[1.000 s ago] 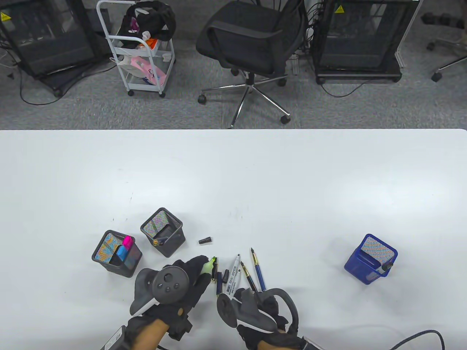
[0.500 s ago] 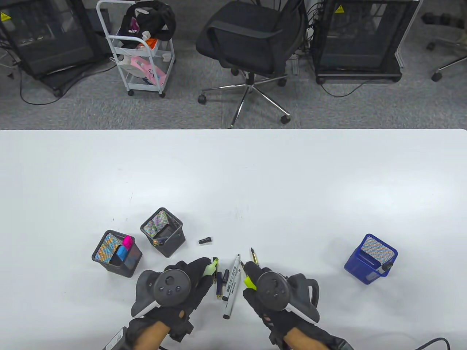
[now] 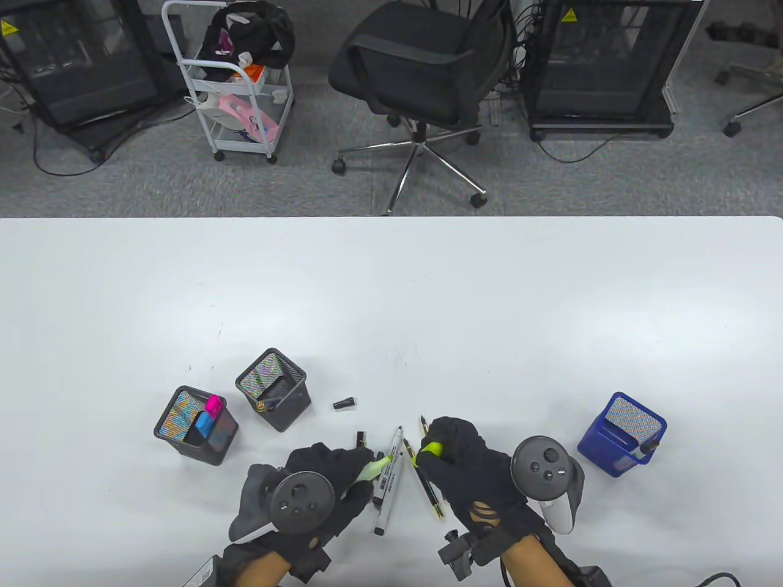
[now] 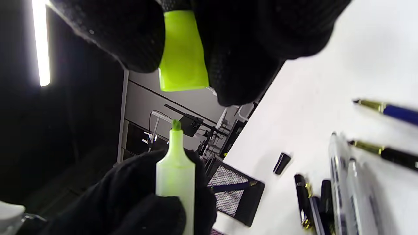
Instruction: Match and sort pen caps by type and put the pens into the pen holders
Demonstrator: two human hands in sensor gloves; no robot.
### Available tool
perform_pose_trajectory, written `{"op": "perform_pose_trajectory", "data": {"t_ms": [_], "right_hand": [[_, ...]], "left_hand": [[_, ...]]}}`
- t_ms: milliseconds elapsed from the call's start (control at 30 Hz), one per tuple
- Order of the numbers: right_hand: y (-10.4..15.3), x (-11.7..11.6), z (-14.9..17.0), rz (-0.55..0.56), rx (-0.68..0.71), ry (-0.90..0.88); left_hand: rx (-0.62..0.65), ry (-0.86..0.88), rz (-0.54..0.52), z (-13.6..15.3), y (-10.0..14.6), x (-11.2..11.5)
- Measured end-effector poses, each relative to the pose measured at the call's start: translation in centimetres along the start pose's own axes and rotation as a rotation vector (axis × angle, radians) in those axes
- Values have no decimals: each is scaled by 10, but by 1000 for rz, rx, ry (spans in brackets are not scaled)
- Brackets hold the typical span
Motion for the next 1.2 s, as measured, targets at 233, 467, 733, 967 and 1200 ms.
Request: {"op": "perform_pose_trajectory", "data": {"t_ms": [233,467,733,967,1200], "right_hand": [[-1,-6,9,-33,-50,-11],[0,-20,11,-135,-49,-19],[2,-23,-2,-214,-24,105],[6,-24,-20,-190,79,248],[4,-13,-16,-119,105,206]], "left_hand": [[36,-35,2,-10,-2,2],[61,-33,7,-12,-3,5],[88,-5,21,-19,-7,8],[103,39,60,-21,-9,14],[32,-104,-69,-26,-8,-1]]}}
Point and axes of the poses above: the tracker on the back of each hand, its own z axis roughly to the little-finger side, its own y axis roughly from the fingertips to the wrist, x = y × z, the point moved 1 cm from there along -y, roughly from the wrist to the fingertips, and after that the axes turned 10 degrees about z, right-handed, at the moved point
